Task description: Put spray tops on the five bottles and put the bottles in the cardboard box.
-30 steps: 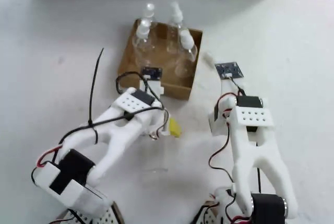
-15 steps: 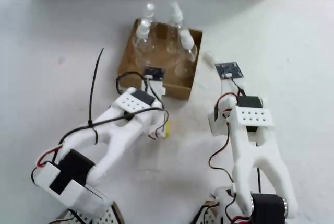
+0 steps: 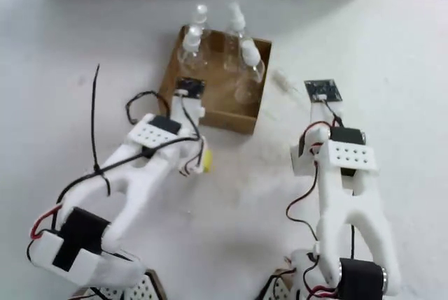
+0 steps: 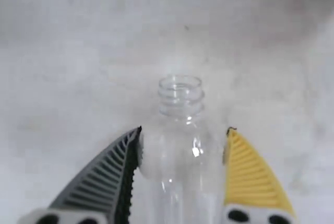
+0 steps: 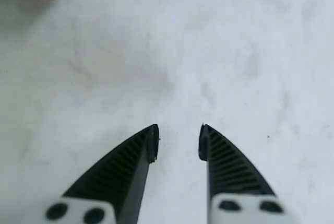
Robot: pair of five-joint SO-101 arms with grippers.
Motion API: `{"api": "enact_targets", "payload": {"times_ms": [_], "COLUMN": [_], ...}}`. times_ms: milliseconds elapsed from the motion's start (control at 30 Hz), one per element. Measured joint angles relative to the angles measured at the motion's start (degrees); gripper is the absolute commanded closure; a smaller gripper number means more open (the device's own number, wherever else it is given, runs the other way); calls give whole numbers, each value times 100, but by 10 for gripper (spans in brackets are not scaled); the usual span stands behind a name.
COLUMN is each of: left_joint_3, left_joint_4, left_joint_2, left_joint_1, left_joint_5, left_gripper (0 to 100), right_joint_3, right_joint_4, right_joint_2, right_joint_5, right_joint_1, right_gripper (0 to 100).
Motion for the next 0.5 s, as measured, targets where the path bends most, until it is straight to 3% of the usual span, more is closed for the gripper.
{"api": "enact_targets", "payload": {"times_ms": [233,500], "left_joint_3": [211,211], "left_joint_4": [-378,-396], "left_joint_2": [-62,-62], "left_joint_1": [-246,-246], "left_joint_5": [0,0], "left_gripper": [977,977], "right_joint_3": [-1160,-4149], "right_joint_4": [193,1389], "right_joint_2": [149,2127], "right_joint_5": [519,1468], "right_joint_1": [18,-70], "right_gripper": [889,888]}}
